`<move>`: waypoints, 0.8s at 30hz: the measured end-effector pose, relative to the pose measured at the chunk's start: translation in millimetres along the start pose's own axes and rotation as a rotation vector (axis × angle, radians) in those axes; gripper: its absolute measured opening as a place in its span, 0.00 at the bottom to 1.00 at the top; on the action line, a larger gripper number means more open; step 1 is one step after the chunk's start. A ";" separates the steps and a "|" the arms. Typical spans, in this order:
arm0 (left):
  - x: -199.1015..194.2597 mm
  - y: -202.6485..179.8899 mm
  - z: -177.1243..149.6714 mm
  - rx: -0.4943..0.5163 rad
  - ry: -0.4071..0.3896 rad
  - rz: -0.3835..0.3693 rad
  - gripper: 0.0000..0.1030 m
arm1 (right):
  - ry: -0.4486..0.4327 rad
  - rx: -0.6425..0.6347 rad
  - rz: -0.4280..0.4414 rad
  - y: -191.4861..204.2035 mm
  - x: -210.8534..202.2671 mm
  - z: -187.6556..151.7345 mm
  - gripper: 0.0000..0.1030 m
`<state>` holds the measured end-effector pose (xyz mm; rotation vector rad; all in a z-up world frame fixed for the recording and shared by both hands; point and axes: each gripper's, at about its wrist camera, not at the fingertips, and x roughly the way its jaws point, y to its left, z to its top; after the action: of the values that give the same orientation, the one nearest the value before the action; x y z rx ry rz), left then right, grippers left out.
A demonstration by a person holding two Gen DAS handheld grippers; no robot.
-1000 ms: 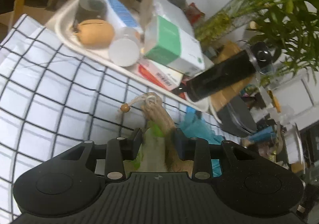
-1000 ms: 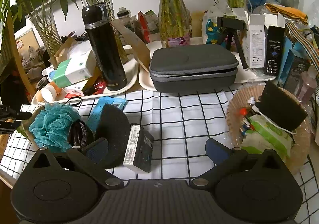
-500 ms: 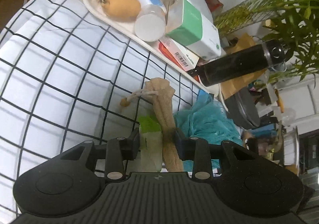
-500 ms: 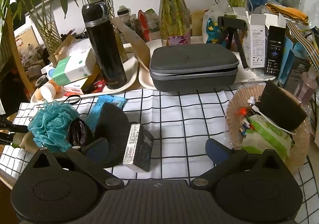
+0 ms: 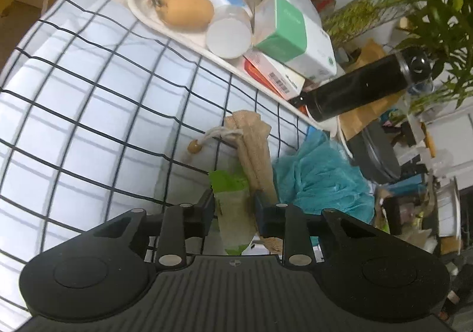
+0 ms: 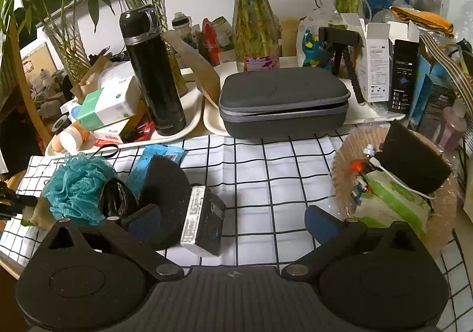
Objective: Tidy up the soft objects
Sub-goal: 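Grasp the small white printed box with the right tool while left tool lifts packet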
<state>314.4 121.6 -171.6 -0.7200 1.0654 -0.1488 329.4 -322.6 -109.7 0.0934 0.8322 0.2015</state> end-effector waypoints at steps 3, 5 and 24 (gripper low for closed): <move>4.5 -6.1 -1.2 0.033 0.009 -0.017 0.19 | 0.007 -0.016 -0.005 3.7 6.6 2.3 1.00; 0.2 -12.3 -3.3 0.066 -0.005 -0.023 0.18 | 0.021 -0.029 -0.011 6.9 13.5 3.7 1.00; -61.7 -55.1 -39.4 0.321 -0.284 0.056 0.16 | 0.246 -0.142 0.006 39.3 83.6 -10.9 0.26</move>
<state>262.9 88.4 -103.4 -0.4056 0.7659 -0.1595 370.6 -266.3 -171.2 -0.0635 1.0600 0.2804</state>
